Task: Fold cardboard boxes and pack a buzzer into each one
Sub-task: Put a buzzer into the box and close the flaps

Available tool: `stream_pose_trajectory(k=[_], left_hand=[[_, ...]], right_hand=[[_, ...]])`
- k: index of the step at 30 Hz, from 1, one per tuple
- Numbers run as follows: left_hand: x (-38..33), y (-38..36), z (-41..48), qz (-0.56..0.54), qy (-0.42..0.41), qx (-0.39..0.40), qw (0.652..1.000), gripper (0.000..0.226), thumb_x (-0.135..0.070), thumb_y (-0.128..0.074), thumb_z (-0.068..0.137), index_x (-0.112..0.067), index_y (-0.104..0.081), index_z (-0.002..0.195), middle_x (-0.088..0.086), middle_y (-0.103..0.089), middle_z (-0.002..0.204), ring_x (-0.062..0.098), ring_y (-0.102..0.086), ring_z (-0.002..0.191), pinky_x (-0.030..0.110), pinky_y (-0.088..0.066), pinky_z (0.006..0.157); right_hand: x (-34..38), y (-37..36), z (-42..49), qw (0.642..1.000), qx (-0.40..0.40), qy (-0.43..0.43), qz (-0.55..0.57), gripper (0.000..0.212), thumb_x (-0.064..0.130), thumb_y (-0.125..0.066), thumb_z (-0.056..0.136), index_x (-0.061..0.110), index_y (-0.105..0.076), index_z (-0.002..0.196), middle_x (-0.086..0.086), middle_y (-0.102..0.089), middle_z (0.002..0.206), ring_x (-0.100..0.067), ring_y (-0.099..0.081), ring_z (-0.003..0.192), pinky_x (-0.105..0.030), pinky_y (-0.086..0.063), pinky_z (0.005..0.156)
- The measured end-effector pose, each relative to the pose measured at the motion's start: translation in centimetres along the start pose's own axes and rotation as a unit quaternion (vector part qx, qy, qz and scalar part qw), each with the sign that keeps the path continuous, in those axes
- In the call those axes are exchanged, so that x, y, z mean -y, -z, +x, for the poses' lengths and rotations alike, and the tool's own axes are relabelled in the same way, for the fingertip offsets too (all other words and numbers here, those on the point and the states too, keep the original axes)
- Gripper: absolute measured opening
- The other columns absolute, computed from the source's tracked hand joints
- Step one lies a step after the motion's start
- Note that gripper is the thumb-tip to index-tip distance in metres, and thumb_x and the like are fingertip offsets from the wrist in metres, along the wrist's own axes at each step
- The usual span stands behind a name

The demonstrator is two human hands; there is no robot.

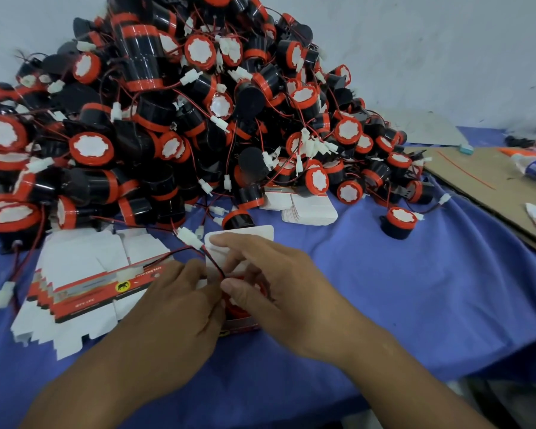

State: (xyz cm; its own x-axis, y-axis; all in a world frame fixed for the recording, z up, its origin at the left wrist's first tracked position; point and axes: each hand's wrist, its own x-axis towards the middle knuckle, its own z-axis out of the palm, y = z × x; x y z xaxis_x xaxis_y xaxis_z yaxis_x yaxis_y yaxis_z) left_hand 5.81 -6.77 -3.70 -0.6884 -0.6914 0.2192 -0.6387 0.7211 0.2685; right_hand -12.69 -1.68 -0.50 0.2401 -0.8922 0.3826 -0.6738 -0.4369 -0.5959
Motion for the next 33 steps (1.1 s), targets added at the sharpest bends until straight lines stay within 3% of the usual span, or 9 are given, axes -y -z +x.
stream_pose_trajectory(k=[6, 8, 11, 15, 18, 21, 24, 26, 33], left_hand=[[-0.5, 0.4, 0.0, -0.009, -0.021, -0.007, 1.0, 0.029, -0.036, -0.033, 0.091, -0.032, -0.061, 0.081, -0.016, -0.054, 0.088, 0.008, -0.044, 0.075, 0.026, -0.039, 0.072], [-0.3, 0.2, 0.1, -0.068, -0.012, 0.004, 0.998, 0.025, -0.038, -0.03, 0.093, -0.04, -0.054, 0.087, -0.025, -0.048, 0.09, 0.008, -0.048, 0.081, 0.028, -0.042, 0.076], [-0.1, -0.2, -0.1, -0.135, 0.014, -0.004, 0.991, 0.015, -0.03, -0.045, 0.096, -0.041, -0.055, 0.094, -0.02, -0.051, 0.101, 0.008, -0.05, 0.095, 0.027, -0.043, 0.084], [-0.5, 0.4, -0.6, -0.233, 0.104, -0.159, 0.954, 0.031, -0.038, -0.072, 0.081, -0.047, -0.052, 0.103, -0.024, -0.052, 0.103, -0.004, -0.053, 0.095, 0.018, -0.041, 0.068], [-1.0, 1.3, -0.7, -0.25, 0.048, -0.219, 0.942, 0.024, -0.039, -0.07, 0.086, -0.04, -0.06, 0.108, -0.016, -0.055, 0.1, 0.01, -0.06, 0.08, 0.026, -0.048, 0.057], [-1.5, 1.7, -0.6, -0.198, 0.023, -0.204, 0.958, 0.017, -0.041, -0.058, 0.086, -0.032, -0.072, 0.091, -0.014, -0.054, 0.112, 0.003, -0.059, 0.087, 0.016, -0.047, 0.063], [-1.2, 1.0, -0.7, -0.105, 0.035, -0.151, 0.982, 0.009, -0.026, -0.07, 0.089, -0.023, -0.078, 0.087, -0.007, -0.052, 0.111, 0.004, -0.051, 0.081, 0.01, -0.036, 0.067], [-0.8, 0.7, -0.8, -0.117, 0.062, -0.124, 0.983, 0.01, -0.021, -0.073, 0.088, -0.028, -0.077, 0.081, -0.012, -0.048, 0.109, 0.001, -0.051, 0.091, 0.011, -0.034, 0.067], [-0.7, 1.0, -1.1, -0.167, 0.065, -0.075, 0.981, 0.029, -0.06, -0.053, 0.08, -0.039, -0.072, 0.074, -0.028, -0.046, 0.108, -0.007, -0.047, 0.1, 0.015, -0.037, 0.069]], right_hand=[[0.9, -0.5, 0.5, 0.998, 0.02, -0.003, -0.06, 0.032, 0.018, -0.053, 0.105, 0.019, -0.06, 0.136, 0.001, -0.063, 0.114, -0.018, -0.06, 0.098, -0.043, -0.051, 0.084], [0.8, -0.4, 0.5, 0.996, 0.037, -0.013, -0.081, 0.027, 0.016, -0.048, 0.106, 0.016, -0.064, 0.128, -0.001, -0.061, 0.111, -0.023, -0.06, 0.094, -0.047, -0.05, 0.08], [0.1, 0.1, 0.1, 0.994, 0.048, -0.031, -0.093, 0.018, 0.014, -0.048, 0.105, 0.011, -0.063, 0.115, -0.001, -0.059, 0.101, -0.023, -0.055, 0.085, -0.048, -0.048, 0.076], [-0.4, 0.3, -0.4, 0.993, 0.062, -0.031, -0.094, 0.029, 0.006, -0.051, 0.1, 0.015, -0.068, 0.122, -0.001, -0.061, 0.096, -0.023, -0.055, 0.081, -0.046, -0.048, 0.07], [-0.4, -0.2, -0.6, 0.99, 0.052, -0.007, -0.129, 0.027, 0.001, -0.058, 0.09, 0.013, -0.072, 0.109, 0.0, -0.064, 0.098, -0.024, -0.058, 0.079, -0.047, -0.049, 0.064], [-0.4, -0.7, -0.6, 0.987, 0.051, -0.004, -0.15, 0.024, 0.005, -0.056, 0.085, 0.013, -0.073, 0.1, 0.0, -0.067, 0.107, -0.026, -0.061, 0.081, -0.046, -0.05, 0.061], [-0.5, -0.8, -0.5, 0.983, 0.053, -0.013, -0.178, 0.023, 0.01, -0.053, 0.09, 0.015, -0.074, 0.1, -0.001, -0.063, 0.099, -0.022, -0.056, 0.078, -0.045, -0.049, 0.059], [-0.4, -0.8, -0.4, 0.977, 0.076, -0.017, -0.197, 0.026, 0.012, -0.052, 0.093, 0.018, -0.074, 0.106, 0.0, -0.062, 0.103, -0.021, -0.056, 0.083, -0.044, -0.05, 0.062], [0.2, -0.7, -0.1, 0.974, 0.083, -0.05, -0.205, 0.026, 0.017, -0.051, 0.097, 0.021, -0.073, 0.111, 0.004, -0.061, 0.111, -0.021, -0.058, 0.089, -0.043, -0.05, 0.068]])
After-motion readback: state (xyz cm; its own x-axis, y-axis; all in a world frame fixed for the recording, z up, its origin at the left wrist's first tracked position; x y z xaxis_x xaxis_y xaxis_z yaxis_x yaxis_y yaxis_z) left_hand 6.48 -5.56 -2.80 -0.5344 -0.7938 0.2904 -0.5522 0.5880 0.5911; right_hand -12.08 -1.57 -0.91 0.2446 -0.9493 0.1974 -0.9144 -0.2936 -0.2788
